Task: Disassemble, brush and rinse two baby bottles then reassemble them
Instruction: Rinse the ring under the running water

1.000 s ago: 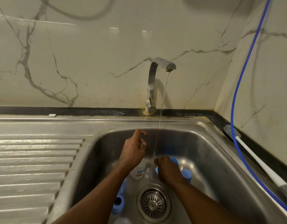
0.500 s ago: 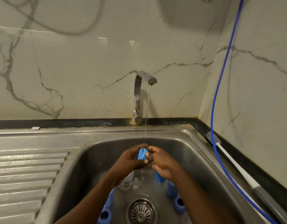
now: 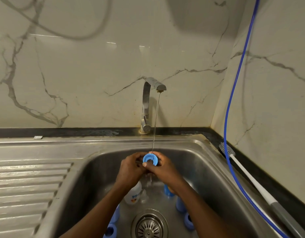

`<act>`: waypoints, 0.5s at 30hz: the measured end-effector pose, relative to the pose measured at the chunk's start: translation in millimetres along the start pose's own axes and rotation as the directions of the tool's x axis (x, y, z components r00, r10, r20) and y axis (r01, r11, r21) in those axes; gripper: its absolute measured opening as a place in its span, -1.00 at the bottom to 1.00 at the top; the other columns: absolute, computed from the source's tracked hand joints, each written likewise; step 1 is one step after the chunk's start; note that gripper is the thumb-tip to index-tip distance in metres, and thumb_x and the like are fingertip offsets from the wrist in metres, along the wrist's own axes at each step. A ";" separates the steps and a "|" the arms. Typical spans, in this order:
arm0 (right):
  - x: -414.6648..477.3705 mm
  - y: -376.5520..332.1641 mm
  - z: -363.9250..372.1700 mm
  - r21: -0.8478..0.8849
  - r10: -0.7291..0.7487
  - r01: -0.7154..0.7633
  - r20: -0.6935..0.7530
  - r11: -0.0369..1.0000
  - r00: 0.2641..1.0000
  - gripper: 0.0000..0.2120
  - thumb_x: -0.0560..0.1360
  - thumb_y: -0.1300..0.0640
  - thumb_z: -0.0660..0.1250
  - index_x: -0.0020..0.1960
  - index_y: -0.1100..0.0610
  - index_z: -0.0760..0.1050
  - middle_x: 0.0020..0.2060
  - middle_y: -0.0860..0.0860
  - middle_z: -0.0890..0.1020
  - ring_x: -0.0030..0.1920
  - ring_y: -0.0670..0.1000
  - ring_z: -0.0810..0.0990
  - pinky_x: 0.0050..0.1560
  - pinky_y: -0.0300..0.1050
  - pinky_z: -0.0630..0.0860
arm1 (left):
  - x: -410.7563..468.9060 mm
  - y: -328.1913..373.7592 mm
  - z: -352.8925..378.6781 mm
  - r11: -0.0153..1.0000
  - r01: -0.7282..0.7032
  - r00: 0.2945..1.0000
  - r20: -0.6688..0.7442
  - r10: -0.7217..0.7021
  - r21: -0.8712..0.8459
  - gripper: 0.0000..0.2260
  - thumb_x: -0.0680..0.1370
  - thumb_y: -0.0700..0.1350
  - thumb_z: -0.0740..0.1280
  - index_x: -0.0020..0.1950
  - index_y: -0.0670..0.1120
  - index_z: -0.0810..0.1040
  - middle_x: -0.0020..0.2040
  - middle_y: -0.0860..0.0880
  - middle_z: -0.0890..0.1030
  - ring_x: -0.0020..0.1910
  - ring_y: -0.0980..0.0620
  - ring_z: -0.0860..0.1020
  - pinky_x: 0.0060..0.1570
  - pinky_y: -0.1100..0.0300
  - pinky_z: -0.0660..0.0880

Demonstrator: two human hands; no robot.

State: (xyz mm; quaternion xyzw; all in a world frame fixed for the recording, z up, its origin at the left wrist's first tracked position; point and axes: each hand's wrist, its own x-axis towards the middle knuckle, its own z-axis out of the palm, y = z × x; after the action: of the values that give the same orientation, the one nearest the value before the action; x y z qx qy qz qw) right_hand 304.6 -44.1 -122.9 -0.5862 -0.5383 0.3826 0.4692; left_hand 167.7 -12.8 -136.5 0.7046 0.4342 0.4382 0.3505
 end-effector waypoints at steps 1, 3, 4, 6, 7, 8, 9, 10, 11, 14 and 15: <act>-0.8 -0.4 3.0 -0.004 0.002 -0.002 0.017 1.000 1.000 -0.53 0.48 0.09 0.45 0.35 -0.05 0.42 0.19 -0.04 0.57 0.17 -0.01 0.59 0.12 -0.03 0.62 | 0.0 -1.1 -0.7 1.000 -0.009 1.000 -0.019 0.009 0.019 -0.69 0.46 -0.22 0.49 0.18 -0.02 0.60 -0.06 0.11 0.67 -0.08 0.30 0.62 -0.14 0.42 0.55; 0.5 0.4 5.7 -0.019 -0.012 0.012 0.005 1.000 1.000 -0.47 0.48 0.09 0.46 0.39 -0.08 0.39 0.26 -0.03 0.50 0.21 0.00 0.55 0.12 -0.02 0.62 | -0.1 -2.8 -0.9 0.999 -0.023 0.998 -0.058 0.026 0.042 -0.69 0.46 -0.21 0.49 0.17 -0.01 0.58 -0.06 0.12 0.65 -0.08 0.28 0.62 -0.14 0.45 0.52; 1.6 1.2 5.7 -0.006 -0.020 0.020 0.008 1.000 1.000 -0.47 0.48 0.09 0.45 0.41 -0.09 0.39 0.28 -0.02 0.49 0.22 -0.01 0.55 0.11 -0.04 0.62 | -0.4 -1.9 -1.2 0.999 -0.020 0.997 -0.070 0.022 0.038 -0.69 0.46 -0.21 0.50 0.16 0.00 0.56 -0.06 0.12 0.64 -0.09 0.28 0.61 -0.14 0.46 0.51; 2.9 2.6 3.7 0.059 -0.005 0.003 0.039 0.998 0.999 -0.49 0.50 0.15 0.43 0.41 -0.06 0.41 0.27 0.00 0.53 0.18 -0.01 0.58 0.07 -0.08 0.63 | -0.1 -0.6 -1.7 1.000 -0.015 0.998 -0.060 0.017 0.021 -0.68 0.46 -0.21 0.50 0.14 0.03 0.53 -0.05 0.11 0.63 -0.08 0.26 0.61 -0.14 0.45 0.52; 2.8 2.7 2.3 0.088 0.010 -0.014 0.044 0.996 0.999 -0.52 0.51 0.18 0.41 0.40 -0.03 0.43 0.25 0.01 0.56 0.15 0.00 0.61 0.03 -0.09 0.64 | -0.2 -0.1 -1.3 1.000 -0.017 0.999 -0.037 0.018 0.009 -0.69 0.46 -0.20 0.50 0.13 0.03 0.53 -0.04 0.10 0.64 -0.07 0.26 0.61 -0.12 0.41 0.54; 2.6 2.3 0.9 0.105 0.023 -0.025 0.024 0.994 0.999 -0.57 0.53 0.20 0.39 0.37 0.00 0.45 0.22 0.02 0.58 0.10 0.01 0.63 -0.01 -0.11 0.65 | -0.7 0.8 -0.6 1.000 -0.013 1.000 -0.009 0.012 -0.015 -0.69 0.45 -0.21 0.50 0.12 0.03 0.53 -0.03 0.09 0.64 -0.06 0.26 0.62 -0.08 0.36 0.57; 2.5 1.9 -0.3 0.114 0.032 -0.029 -0.023 0.993 0.999 -0.63 0.54 0.21 0.37 0.33 0.02 0.49 0.18 0.04 0.61 0.04 0.01 0.66 -0.09 -0.14 0.65 | -1.3 2.0 0.2 0.999 0.009 1.000 0.018 -0.008 -0.047 -0.67 0.43 -0.22 0.52 0.11 0.02 0.53 -0.03 0.07 0.65 -0.06 0.24 0.63 -0.06 0.30 0.60; 2.0 0.1 -1.1 0.098 0.035 -0.026 -0.089 0.995 0.995 -0.71 0.56 0.19 0.34 0.27 0.05 0.52 0.13 0.06 0.64 -0.05 0.00 0.67 -0.17 -0.18 0.64 | -1.6 3.4 0.8 0.995 0.042 0.998 0.039 -0.039 -0.087 -0.66 0.40 -0.23 0.54 0.09 0.00 0.54 -0.03 0.04 0.67 -0.06 0.19 0.65 -0.06 0.25 0.61; 1.8 -1.5 -1.9 0.054 0.032 -0.024 -0.154 0.998 0.988 -0.77 0.57 0.14 0.33 0.23 0.06 0.54 0.09 0.06 0.66 -0.11 -0.04 0.67 -0.23 -0.22 0.61 | -1.7 5.1 1.5 0.990 0.077 0.996 0.051 -0.071 -0.122 -0.64 0.38 -0.25 0.55 0.08 -0.03 0.54 -0.04 0.01 0.68 -0.07 0.14 0.67 -0.08 0.23 0.62; -2.6 -5.0 2.4 -0.077 -0.047 0.036 -0.150 0.996 0.988 -0.68 0.54 -0.10 0.34 0.22 0.01 0.54 0.07 -0.07 0.60 -0.04 -0.14 0.61 -0.18 -0.33 0.57 | -3.3 9.3 1.1 0.974 0.106 0.994 0.049 -0.098 -0.201 -0.70 0.41 -0.29 0.51 0.06 -0.09 0.53 -0.06 -0.07 0.67 -0.12 0.06 0.68 -0.19 0.22 0.62; -3.5 -5.0 6.0 -0.122 -0.082 0.068 -0.120 0.990 0.989 -0.63 0.50 -0.14 0.36 0.25 -0.01 0.51 0.11 -0.10 0.54 0.04 -0.13 0.57 -0.11 -0.32 0.56 | -4.4 10.3 0.6 0.974 0.102 0.995 0.043 -0.095 -0.204 -0.75 0.45 -0.30 0.47 0.05 -0.10 0.52 -0.07 -0.08 0.66 -0.14 0.06 0.68 -0.22 0.24 0.61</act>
State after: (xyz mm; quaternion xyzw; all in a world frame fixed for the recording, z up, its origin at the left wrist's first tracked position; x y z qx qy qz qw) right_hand 297.1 -46.8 -119.9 -0.6149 -0.5511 0.2950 0.4808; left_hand 170.4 -20.8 -129.2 0.6495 0.4150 0.4512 0.4499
